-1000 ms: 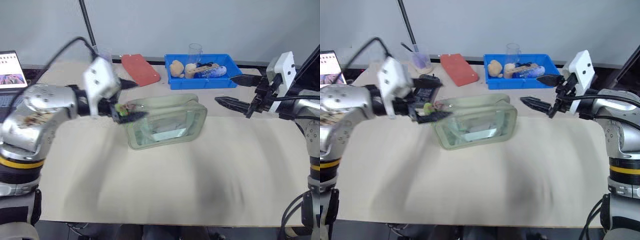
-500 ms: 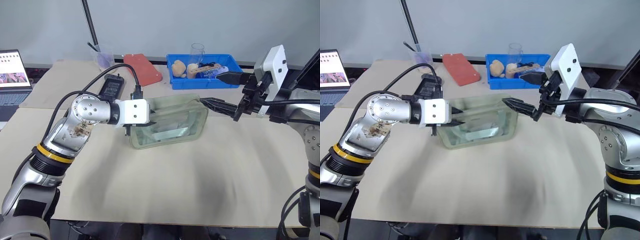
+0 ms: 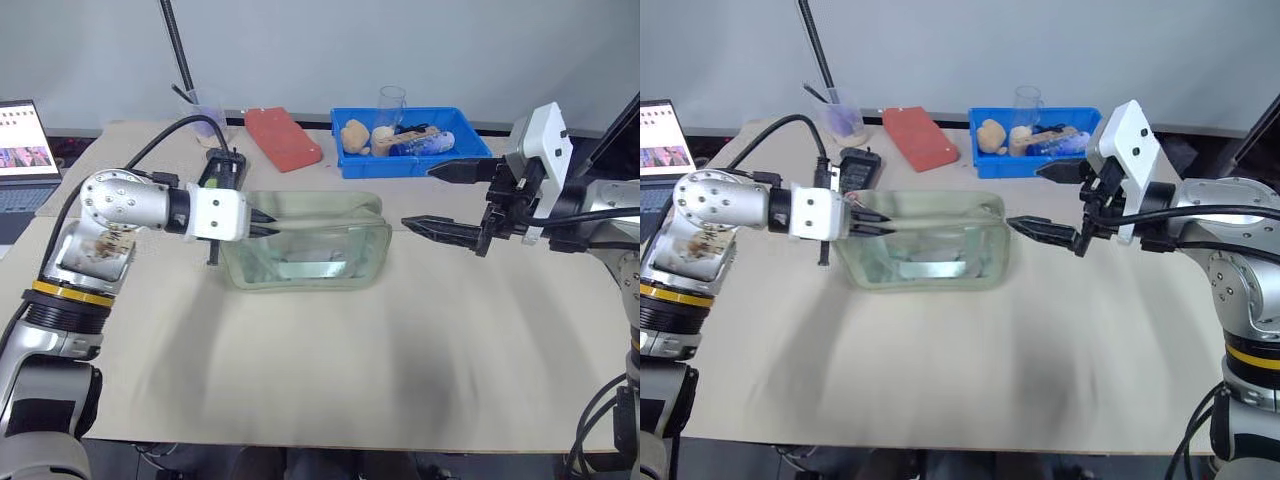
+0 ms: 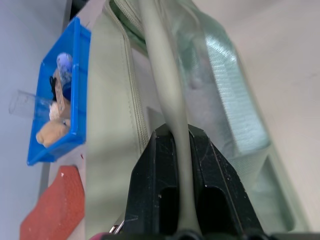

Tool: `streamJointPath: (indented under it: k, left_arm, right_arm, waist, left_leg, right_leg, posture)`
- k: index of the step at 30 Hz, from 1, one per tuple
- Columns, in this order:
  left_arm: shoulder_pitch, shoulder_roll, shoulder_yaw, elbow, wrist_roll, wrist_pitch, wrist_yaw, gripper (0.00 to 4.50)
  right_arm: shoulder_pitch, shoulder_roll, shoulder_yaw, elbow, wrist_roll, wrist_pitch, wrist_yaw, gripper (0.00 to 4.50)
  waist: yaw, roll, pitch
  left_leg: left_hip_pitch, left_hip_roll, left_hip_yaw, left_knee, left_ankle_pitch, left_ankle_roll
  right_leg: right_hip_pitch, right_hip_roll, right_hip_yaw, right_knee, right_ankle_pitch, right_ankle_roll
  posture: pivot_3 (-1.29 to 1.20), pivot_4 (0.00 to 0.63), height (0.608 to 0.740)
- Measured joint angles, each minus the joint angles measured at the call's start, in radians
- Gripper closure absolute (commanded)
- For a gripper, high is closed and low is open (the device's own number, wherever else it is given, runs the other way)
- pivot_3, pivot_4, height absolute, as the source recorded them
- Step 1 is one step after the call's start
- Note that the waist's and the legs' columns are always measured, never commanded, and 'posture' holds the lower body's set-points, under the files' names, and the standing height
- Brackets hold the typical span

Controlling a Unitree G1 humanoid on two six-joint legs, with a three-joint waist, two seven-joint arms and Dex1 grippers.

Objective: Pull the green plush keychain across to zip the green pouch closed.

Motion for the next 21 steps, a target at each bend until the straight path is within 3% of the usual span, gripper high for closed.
streamJointPath:
  k: [10,14,19,21]
  left_arm:
    - [0.119,0.003,0.039,-0.113,-0.012,0.011,-0.007,4.48]
    - [0.127,0.003,0.051,-0.13,-0.024,0.041,-0.005,2.81]
    - [0.123,-0.007,0.082,-0.182,-0.117,0.165,-0.006,0.3]
    - [0.102,-0.029,0.111,-0.246,-0.241,0.334,0.016,0.09]
  right_arm:
    - [0.08,-0.001,0.05,0.001,-0.014,-0.014,0.031,0.0]
    - [0.073,-0.001,0.051,0.001,-0.013,-0.023,0.038,0.0]
    - [0.071,0.002,0.071,0.002,-0.026,-0.05,0.053,0.0]
    - [0.07,0.021,0.097,0.016,-0.053,-0.089,0.055,0.0]
  waist:
    - [0.004,0.0,0.0]
    - [0.005,0.0,0.0]
    - [0.005,0.0,0.0]
    - [0.004,0.0,0.0]
  left_leg:
    - [0.0,0.0,0.0,0.003,0.0,0.0]
    - [0.0,0.0,0.0,0.003,0.0,0.0]
    - [0.0,0.0,0.0,0.003,0.0,0.0]
    - [0.0,0.001,-0.001,0.005,0.0,0.0]
  right_leg:
    - [0.0,0.0,0.0,0.002,0.0,0.001]
    - [0.0,0.0,0.0,0.002,0.0,0.001]
    - [0.0,0.0,0.0,0.002,0.0,0.001]
    - [0.001,0.001,0.0,0.002,-0.001,0.004]
  posture:
    - [0.0,0.15,0.74]
    - [0.0,0.15,0.74]
    - [0.0,0.15,0.74]
    - [0.0,0.15,0.74]
